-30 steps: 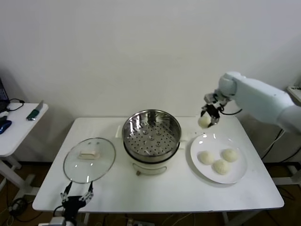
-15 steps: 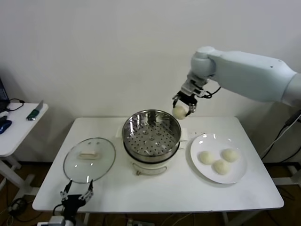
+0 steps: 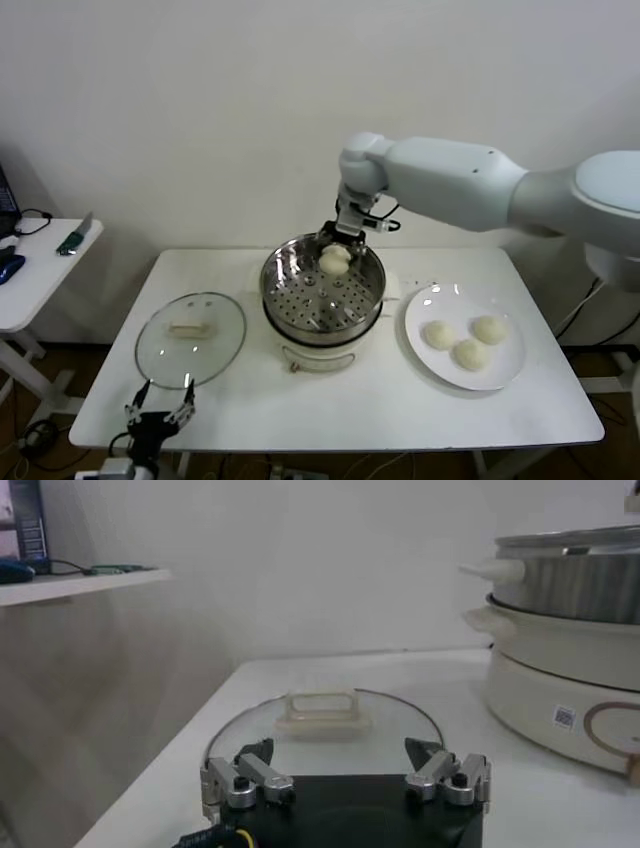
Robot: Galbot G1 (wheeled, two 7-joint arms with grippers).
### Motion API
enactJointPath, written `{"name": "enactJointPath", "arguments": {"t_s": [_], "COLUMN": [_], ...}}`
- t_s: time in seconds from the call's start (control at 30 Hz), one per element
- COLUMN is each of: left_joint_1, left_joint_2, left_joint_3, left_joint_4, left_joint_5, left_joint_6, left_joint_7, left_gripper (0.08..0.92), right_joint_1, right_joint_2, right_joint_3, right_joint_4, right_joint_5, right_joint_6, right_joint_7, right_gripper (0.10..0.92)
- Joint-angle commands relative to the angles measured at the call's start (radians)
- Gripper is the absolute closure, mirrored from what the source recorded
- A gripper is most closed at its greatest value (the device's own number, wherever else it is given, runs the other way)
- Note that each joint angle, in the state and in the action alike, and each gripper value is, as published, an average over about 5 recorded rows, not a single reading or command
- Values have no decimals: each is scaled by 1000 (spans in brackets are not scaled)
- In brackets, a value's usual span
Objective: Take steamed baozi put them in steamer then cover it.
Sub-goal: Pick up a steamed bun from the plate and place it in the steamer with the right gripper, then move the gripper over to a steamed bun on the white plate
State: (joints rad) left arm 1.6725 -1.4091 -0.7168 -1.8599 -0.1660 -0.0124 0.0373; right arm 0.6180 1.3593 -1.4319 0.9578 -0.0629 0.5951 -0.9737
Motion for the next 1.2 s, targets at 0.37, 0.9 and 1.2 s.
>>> {"name": "enactJointPath", "arguments": {"t_s": [0.37, 0.9, 1.2], "left_joint_1": [-4, -3, 5], "left_joint_2": [-1, -1, -8], "left_joint_3": [1, -2, -2], "left_joint_4": [6, 2, -15], "left_joint_5": [-2, -6, -3], "left_joint_6": [-5, -11, -7], "left_joint_7": [-1, -4, -3], "left_gripper": [177, 177, 177], "right_joint_1": [-183, -154, 80], "right_joint_2": [120, 119, -50], "right_joint_3": [134, 137, -52], "right_joint_4": [-331, -310, -81], "right_joint_5": [-233, -159, 232], "right_joint_6": [139, 141, 39], "right_joint_7": [88, 96, 14], "right_gripper": [338, 221, 203]}}
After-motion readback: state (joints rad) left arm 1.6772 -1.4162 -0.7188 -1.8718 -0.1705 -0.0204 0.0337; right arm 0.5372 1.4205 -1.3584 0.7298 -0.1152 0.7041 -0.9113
